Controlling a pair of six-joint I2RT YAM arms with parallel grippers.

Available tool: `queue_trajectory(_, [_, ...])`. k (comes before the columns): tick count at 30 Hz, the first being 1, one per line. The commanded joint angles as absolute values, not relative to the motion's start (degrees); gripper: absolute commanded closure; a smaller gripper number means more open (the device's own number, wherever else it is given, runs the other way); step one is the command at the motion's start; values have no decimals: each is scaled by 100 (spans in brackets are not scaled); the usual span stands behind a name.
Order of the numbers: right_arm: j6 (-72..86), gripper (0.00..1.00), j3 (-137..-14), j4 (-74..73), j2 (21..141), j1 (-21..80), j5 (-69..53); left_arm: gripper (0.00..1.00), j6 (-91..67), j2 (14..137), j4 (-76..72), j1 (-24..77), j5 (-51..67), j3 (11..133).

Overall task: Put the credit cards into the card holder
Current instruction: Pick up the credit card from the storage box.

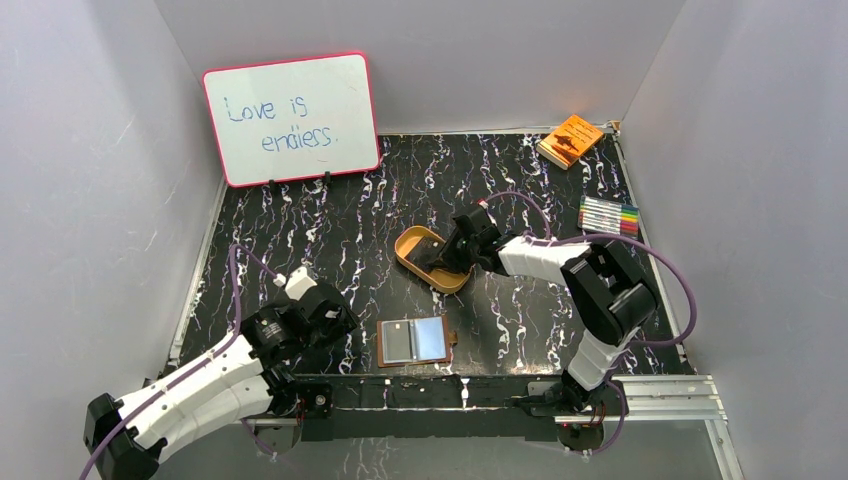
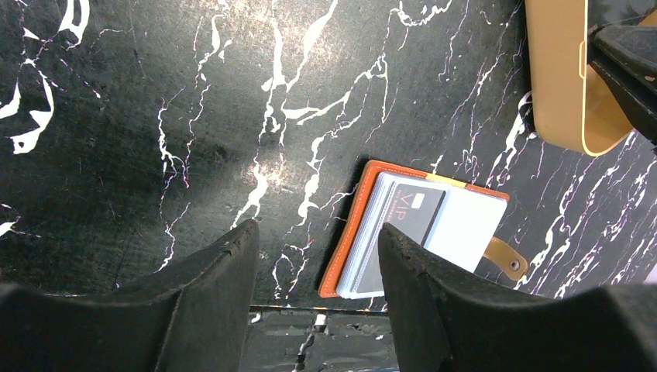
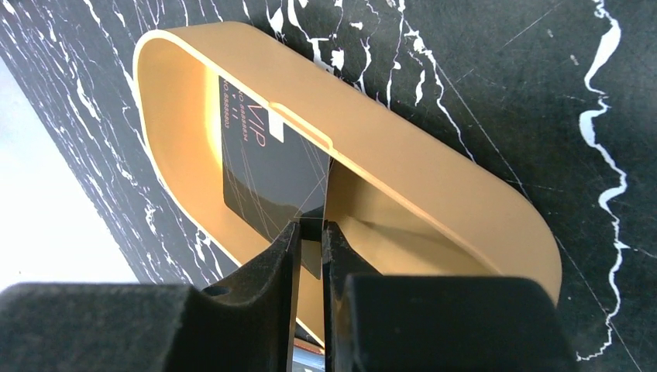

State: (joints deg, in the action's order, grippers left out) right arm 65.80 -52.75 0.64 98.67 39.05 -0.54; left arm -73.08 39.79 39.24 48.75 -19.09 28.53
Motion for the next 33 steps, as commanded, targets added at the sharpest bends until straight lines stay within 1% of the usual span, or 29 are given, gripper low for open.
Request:
queue_trajectory(1, [6456, 82, -5166, -53, 9611, 3869, 152, 44, -7329, 4007, 3947, 4875, -2048, 2830])
queue_trajectory(14, [6416, 92, -5179, -259, 9108, 3873, 132, 44, -7316, 4024, 3923, 4875, -2068, 2839])
queue_trajectory(23, [6405, 100, -5273, -319, 9075, 3863, 130, 44, -7295, 4043, 3911, 4869, -2059, 2856])
queue_trajectory(26, [6490, 100, -5286, -391, 8971, 3818, 77, 44, -7299, 4022, 3921, 4871, -2055, 2863])
queue_trajectory(29, [6684, 100, -5345, -509, 8592, 3749, 72, 44, -7295, 3995, 3986, 4870, -2093, 2903])
queue_trajectory(33, [6736, 100, -5956, -1333, 8240, 3610, 44, 44, -7292, 3986, 4053, 4869, -2180, 2997])
